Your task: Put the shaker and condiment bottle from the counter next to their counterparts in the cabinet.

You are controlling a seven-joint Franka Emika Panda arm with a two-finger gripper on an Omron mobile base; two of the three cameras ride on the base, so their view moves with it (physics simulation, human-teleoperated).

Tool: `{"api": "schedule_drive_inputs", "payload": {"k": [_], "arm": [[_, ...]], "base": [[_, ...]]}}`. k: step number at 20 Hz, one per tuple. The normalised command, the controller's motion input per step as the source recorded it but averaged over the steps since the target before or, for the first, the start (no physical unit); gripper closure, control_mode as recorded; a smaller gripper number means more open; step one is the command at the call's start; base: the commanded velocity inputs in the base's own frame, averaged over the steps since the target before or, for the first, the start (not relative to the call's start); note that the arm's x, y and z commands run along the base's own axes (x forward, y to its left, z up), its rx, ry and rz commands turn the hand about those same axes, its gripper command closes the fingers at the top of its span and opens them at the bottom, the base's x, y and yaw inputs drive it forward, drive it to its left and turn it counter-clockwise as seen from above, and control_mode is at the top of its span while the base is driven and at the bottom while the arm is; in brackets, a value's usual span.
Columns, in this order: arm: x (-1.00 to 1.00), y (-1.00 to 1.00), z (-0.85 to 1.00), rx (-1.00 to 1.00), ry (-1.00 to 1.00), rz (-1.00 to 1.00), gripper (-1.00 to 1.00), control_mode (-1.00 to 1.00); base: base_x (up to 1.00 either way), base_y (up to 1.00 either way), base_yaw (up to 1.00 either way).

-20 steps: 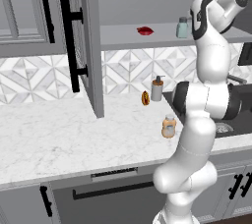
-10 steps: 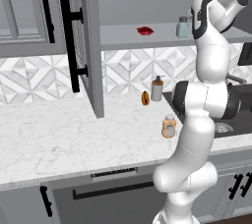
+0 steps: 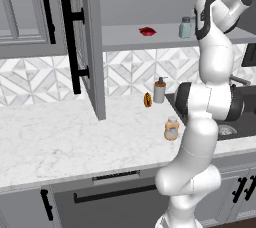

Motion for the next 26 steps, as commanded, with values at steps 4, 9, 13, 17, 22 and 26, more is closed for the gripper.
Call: {"api": "schedule_drive_inputs", "payload": {"k": [4,9,13,17,22,26], "arm": [[0.00,-0.06,0.00,0.00,0.00,0.00,-1.00,-1.00],[-0.13,-0.10,0.09,0.00,0.00,0.00,-1.00,-1.00],[-0.62,-0.28,0.22,0.00,-0.04,0.00,-1.00,-1.00],[-0.86,-0.07,-0.04,0.00,-0.08,0.01,-1.00,-1.00],[-1.00,0.00,-0.39,0.00,-0.07,0.10,-1.00,-1.00],[-0.98,0.00,-0.47,0.00,-0.01,0.37,-1.00,-1.00]], "base": [[0.00,0.00,0.00],[0.00,0.00,0.00],[0.00,0.00,0.00],[0.00,0.00,0.00],[0.00,0.00,0.00],[0.00,0.00,0.00]]}}
